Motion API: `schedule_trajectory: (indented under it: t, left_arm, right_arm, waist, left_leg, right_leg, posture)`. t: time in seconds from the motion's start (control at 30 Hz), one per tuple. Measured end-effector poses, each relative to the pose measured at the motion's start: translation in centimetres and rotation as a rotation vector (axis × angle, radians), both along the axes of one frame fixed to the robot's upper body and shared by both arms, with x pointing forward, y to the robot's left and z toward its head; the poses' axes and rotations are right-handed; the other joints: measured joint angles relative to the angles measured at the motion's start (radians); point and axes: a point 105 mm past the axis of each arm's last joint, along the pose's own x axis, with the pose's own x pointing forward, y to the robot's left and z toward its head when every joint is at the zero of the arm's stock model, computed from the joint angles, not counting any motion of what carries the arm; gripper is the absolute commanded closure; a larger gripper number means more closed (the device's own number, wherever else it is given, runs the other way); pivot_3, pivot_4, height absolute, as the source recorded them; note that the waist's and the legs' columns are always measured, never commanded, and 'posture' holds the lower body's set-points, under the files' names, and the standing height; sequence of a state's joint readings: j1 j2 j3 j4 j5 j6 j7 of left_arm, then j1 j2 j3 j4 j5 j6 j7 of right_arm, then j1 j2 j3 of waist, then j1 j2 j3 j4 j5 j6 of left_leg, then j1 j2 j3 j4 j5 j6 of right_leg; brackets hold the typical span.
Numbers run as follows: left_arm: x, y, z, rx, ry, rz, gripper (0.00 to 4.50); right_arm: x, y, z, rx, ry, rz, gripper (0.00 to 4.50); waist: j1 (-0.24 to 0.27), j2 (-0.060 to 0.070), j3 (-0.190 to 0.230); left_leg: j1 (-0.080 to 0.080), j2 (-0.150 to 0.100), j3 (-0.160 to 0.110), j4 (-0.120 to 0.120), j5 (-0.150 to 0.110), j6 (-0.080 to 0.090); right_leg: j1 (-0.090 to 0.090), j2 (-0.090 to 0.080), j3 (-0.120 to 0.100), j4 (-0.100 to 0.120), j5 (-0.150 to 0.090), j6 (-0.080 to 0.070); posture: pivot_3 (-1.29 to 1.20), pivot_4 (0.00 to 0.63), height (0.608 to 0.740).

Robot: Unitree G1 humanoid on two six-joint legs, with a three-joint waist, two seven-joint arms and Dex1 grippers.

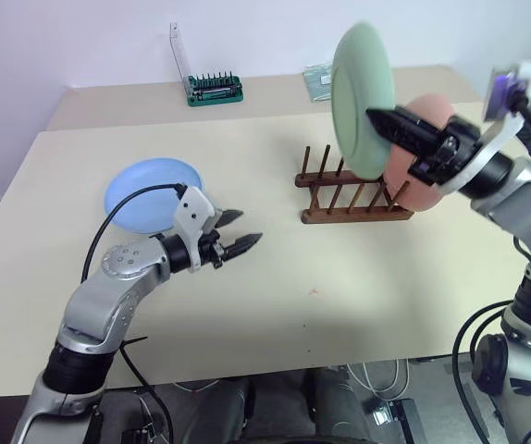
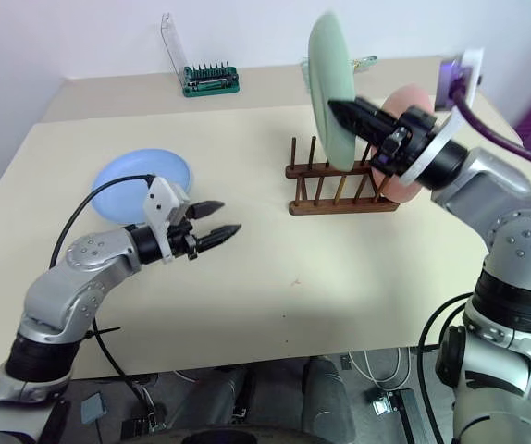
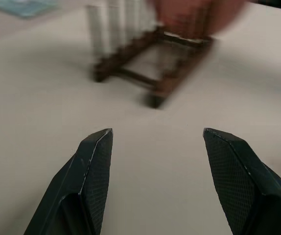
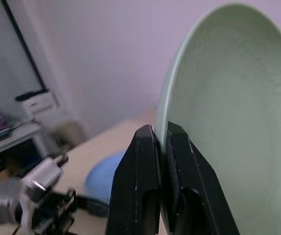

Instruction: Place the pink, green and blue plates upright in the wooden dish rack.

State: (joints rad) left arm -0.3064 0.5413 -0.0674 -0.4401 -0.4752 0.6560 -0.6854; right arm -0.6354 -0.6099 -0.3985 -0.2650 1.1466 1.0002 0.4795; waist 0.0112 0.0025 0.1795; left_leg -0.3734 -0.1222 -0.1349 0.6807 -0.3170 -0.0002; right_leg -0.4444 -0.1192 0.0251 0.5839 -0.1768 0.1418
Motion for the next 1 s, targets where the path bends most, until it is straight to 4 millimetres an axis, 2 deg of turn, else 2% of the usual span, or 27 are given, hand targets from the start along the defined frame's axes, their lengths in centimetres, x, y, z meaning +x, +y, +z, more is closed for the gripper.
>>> schedule_trajectory:
  t: [0.13,0.5,0.8,0.9,1.0]
  left_arm:
    - [-1.5,-0.8,0.0,-0.020,0.035,-0.080,1.51]
    - [-2.1,-1.3,-0.7,0.004,0.049,-0.095,1.51]
    - [-2.1,-1.6,-1.2,0.024,0.058,-0.092,1.51]
    - [-2.1,-1.5,-1.4,0.031,0.061,-0.086,1.44]
    - [-2.1,-1.4,-1.4,0.034,0.059,-0.081,1.44]
  right_arm:
    - [0.6,-0.6,-0.2,0.024,0.028,-0.025,4.50]
    - [2.5,-2.9,0.4,0.107,0.059,-0.085,4.50]
    - [4.1,-4.3,-1.4,0.152,0.159,-0.121,4.50]
    - [4.2,-4.5,-1.7,0.151,0.173,-0.129,3.52]
    - [4.3,-4.6,-1.7,0.145,0.166,-0.141,2.08]
  waist:
    - [0.000,0.000,0.000]
    - [0.000,0.000,0.000]
    - [0.000,0.000,0.000]
    - [0.000,0.000,0.000]
    - [0.001,0.000,0.000]
  left_leg:
    - [0.001,0.000,0.000,0.000,0.000,0.000]
    - [0.001,0.000,0.000,0.000,0.000,0.000]
    - [0.000,0.000,0.000,0.000,0.000,0.000]
    - [0.000,0.000,0.000,0.000,0.000,0.000]
    - [0.000,0.000,0.000,0.000,0.000,0.000]
  right_leg:
    - [0.000,0.000,0.000,0.000,0.000,0.000]
    - [0.000,0.000,0.000,0.000,0.000,0.000]
    - [0.000,0.000,0.000,0.000,0.000,0.000]
    - [0.000,0.000,0.000,0.000,0.000,0.000]
    - [0.000,0.000,0.000,0.000,0.000,0.000]
  posture:
    - [0.00,0.150,0.740]
    - [0.00,0.150,0.740]
    - [0.00,0.150,0.740]
    - [0.00,0.150,0.740]
    - [0.00,0.150,0.740]
